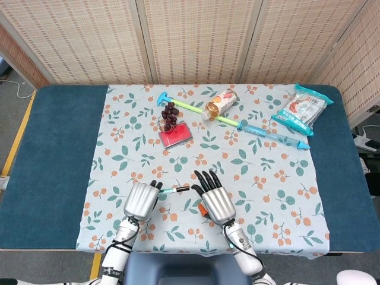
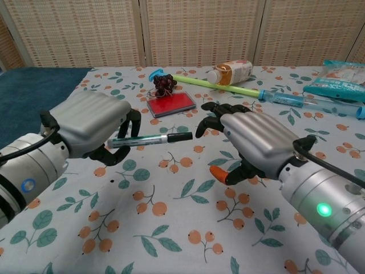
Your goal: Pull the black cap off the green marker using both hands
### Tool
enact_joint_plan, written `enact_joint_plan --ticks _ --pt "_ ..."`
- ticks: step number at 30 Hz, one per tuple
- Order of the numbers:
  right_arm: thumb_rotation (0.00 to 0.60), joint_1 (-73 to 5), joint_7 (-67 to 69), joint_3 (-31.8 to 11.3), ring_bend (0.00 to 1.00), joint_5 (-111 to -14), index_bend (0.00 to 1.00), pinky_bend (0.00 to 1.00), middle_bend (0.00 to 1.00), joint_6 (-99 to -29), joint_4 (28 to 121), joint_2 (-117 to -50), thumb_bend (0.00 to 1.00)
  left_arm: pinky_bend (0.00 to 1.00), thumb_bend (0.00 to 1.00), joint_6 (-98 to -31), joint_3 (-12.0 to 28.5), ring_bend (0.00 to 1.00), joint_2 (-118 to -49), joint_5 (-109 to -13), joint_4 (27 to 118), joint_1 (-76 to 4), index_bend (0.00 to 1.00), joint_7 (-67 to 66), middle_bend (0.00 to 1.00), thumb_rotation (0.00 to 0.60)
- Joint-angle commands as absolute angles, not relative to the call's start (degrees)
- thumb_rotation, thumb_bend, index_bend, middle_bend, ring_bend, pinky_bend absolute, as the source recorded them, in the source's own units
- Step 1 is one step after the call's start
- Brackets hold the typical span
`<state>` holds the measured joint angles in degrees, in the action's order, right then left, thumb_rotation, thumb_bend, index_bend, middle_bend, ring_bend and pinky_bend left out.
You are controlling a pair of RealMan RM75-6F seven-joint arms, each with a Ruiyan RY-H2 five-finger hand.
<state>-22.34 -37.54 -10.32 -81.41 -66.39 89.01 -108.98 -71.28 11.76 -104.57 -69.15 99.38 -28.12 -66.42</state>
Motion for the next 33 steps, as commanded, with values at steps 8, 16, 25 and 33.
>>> enact_joint_plan --ticks 8,16,25,33 --pt "0.600 -23.6 -33.7 -10.1 0.00 -84.3 0.35 0.00 0.00 -70.5 87.5 -109.7 0.24 1.00 0.60 -71.3 9.8 0.91 -105.5 -67.0 97.9 -30.3 0.90 -66.2 1.00 0.600" --pt "0.600 -24.7 -33.7 -9.2 0.00 -83.7 0.43 0.00 0.01 -70.2 85.6 -111.4 0.24 1.00 0.60 -71.9 9.3 0.91 -106.8 -68.1 96.6 -32.0 0.90 -64.5 1.00 0.600" --pt "0.600 -25.4 -33.6 -9.4 0.00 -82.9 0.46 0.00 0.01 -70.9 84.3 -112.1 0.24 1.00 0.60 -72.3 8.5 0.91 -106.6 -68.5 96.4 -33.0 0.90 -62.9 1.00 0.600" --pt "0.600 -26.0 -33.1 -9.6 0.00 -82.5 0.49 0.00 0.02 -71.5 83.0 -112.6 0.24 1.00 0.60 -72.1 7.9 0.91 -106.7 -68.9 95.6 -34.0 0.90 -61.7 1.00 0.600"
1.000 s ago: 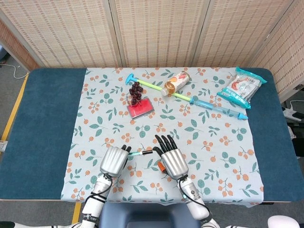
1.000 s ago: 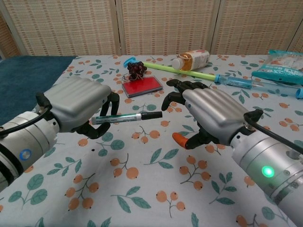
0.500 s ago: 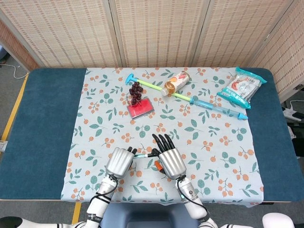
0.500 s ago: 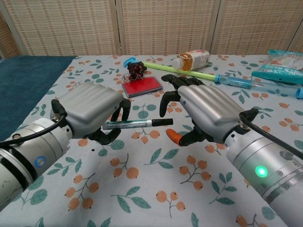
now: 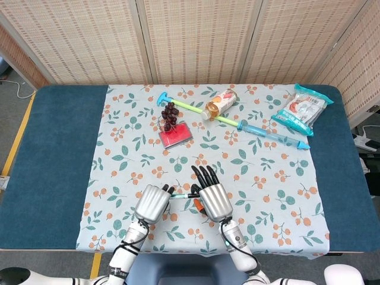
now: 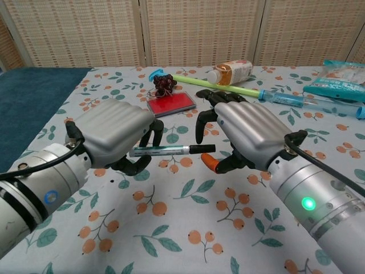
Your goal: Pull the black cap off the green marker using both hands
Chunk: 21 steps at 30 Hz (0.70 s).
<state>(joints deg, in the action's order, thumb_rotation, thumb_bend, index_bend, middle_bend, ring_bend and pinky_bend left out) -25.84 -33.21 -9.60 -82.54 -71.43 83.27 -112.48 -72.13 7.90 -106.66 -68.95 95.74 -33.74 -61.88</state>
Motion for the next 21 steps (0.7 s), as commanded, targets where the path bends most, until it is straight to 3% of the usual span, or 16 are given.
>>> enact_joint_plan --ticks 1,21 --pt "0.600 -26.1 -33.0 -9.6 0.00 -82.4 0.49 0.00 0.02 -71.5 82.9 -112.7 0.24 1.00 0.60 -72.1 7.9 0.91 -106.7 -68.9 95.5 -34.1 0.90 -61.6 1.00 0.600" --pt "0.600 -27.0 -32.6 -9.4 0.00 -81.2 0.58 0.00 0.06 -71.9 81.0 -113.4 0.24 1.00 0.61 -73.2 7.7 0.91 -106.2 -70.7 94.3 -34.9 0.90 -57.0 1.00 0.600"
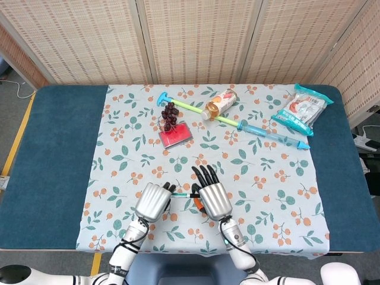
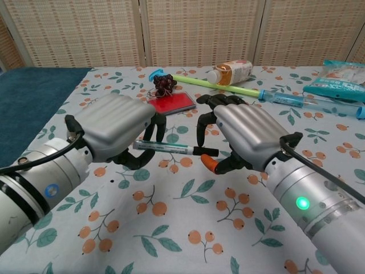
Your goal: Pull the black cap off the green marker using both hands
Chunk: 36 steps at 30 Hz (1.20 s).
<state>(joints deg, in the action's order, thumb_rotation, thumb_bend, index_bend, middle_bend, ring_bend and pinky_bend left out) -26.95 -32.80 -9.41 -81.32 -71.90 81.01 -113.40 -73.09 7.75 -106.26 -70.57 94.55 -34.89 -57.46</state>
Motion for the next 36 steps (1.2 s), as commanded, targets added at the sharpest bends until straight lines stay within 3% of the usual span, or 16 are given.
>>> enact_joint_plan --ticks 1,13,19,26,36 --pt "0.600 -27.0 -32.5 -9.4 0.00 -81.1 0.58 0.00 0.06 -71.9 80.9 -113.3 0.24 1.00 0.61 -73.2 7.7 0.91 -106.2 -70.6 94.3 -34.9 0.90 -56.7 1.00 0.600" --pt "0.600 -27.3 -32.4 -9.3 0.00 -80.2 0.59 0.00 0.07 -71.7 80.5 -113.2 0.24 1.00 0.61 -73.5 7.7 0.91 -105.9 -71.0 94.1 -35.0 0.90 -55.3 1.00 0.600" --pt "0.600 -27.4 -31.0 -8.9 0.00 -81.2 0.44 0.00 0.07 -72.4 81.4 -112.3 0.24 1.00 0.61 -73.6 7.7 0.91 -105.6 -70.7 94.0 -35.0 0.90 -55.6 1.00 0.600" --pt "0.600 -27.5 -31.0 -9.0 0.00 -80.9 0.36 0.00 0.08 -72.4 82.0 -111.7 0.24 1.00 0.61 -73.6 7.6 0.91 -105.6 -70.6 93.7 -35.1 0.90 -55.4 1.00 0.600" --pt "0.600 -27.8 -30.6 -8.6 0.00 -80.3 0.44 0.00 0.08 -71.9 80.2 -113.1 0.24 1.00 0.61 -74.2 7.7 0.91 -106.0 -71.3 93.9 -35.3 0.90 -55.2 1.00 0.600"
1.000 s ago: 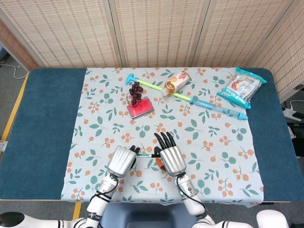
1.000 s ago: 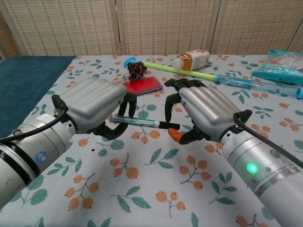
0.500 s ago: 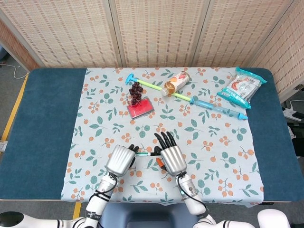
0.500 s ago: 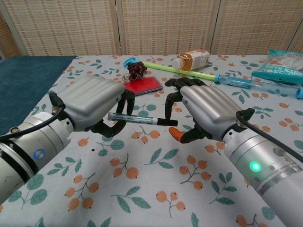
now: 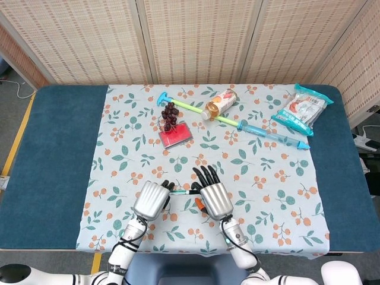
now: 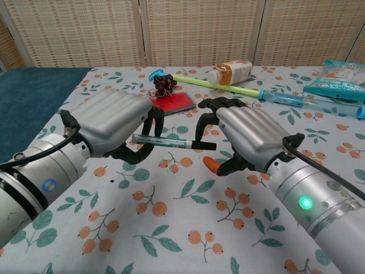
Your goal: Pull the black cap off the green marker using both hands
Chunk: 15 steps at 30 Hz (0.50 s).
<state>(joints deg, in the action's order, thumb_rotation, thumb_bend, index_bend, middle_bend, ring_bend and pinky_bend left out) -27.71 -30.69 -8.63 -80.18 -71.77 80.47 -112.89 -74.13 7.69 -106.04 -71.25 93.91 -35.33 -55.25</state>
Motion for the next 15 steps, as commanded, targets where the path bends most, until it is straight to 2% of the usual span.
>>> enact_joint_plan --ticks 1,15 --pt "0.600 -27.8 -30.5 -8.7 0.00 -80.3 0.44 0.00 0.08 -72.0 80.1 -113.2 0.24 1.00 0.61 -74.2 7.6 0.91 -106.0 -71.3 93.9 -35.3 0.90 -55.2 1.00 0.600" --pt "0.600 -27.8 -30.4 -8.8 0.00 -80.4 0.52 0.00 0.08 -72.9 79.8 -113.9 0.24 1.00 0.61 -74.4 6.9 0.91 -105.5 -71.8 95.5 -35.1 0.90 -55.2 1.00 0.600"
